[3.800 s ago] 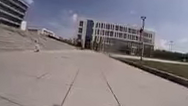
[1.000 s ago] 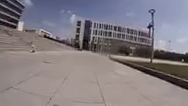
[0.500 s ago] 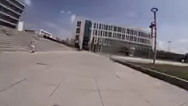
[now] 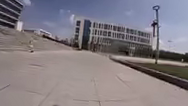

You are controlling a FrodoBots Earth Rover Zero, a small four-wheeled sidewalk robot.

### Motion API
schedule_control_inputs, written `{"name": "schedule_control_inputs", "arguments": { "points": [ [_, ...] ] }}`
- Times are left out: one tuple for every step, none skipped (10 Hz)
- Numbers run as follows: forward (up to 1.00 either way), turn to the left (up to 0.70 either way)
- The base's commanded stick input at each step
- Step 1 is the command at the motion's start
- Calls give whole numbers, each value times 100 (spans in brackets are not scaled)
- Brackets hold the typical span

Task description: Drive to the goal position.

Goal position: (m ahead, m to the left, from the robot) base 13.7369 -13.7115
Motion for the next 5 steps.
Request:
{"name": "schedule_control_inputs", "arguments": {
  "points": [
    [70,0],
    [70,0],
    [70,0],
    [70,0],
    [70,0]
  ]
}}
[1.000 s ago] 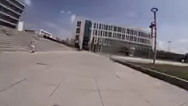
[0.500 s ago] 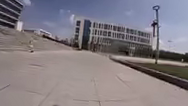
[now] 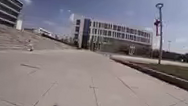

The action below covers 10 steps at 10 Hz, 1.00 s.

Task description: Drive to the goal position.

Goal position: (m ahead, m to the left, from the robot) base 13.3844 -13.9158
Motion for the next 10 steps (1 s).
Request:
{"name": "schedule_control_inputs", "arguments": {
  "points": [
    [70,0],
    [70,0],
    [70,0],
    [70,0],
    [70,0],
    [70,0],
    [70,0],
    [70,0],
    [70,0],
    [70,0]
  ]
}}
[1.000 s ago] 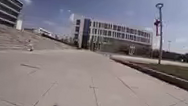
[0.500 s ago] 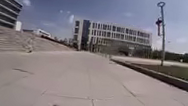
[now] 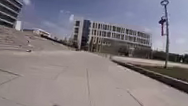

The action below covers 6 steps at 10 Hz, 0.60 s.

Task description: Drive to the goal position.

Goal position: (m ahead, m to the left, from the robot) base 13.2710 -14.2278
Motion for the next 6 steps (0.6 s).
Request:
{"name": "schedule_control_inputs", "arguments": {
  "points": [
    [70,0],
    [70,0],
    [70,0],
    [70,0],
    [70,0],
    [70,0]
  ]
}}
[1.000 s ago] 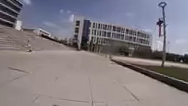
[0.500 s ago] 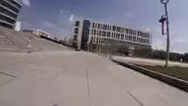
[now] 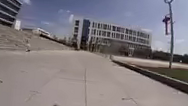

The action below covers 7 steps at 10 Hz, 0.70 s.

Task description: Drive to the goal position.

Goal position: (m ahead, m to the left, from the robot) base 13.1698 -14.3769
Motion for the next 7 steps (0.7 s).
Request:
{"name": "schedule_control_inputs", "arguments": {
  "points": [
    [70,0],
    [70,0],
    [70,0],
    [70,0],
    [70,0],
    [70,0],
    [70,0]
  ]
}}
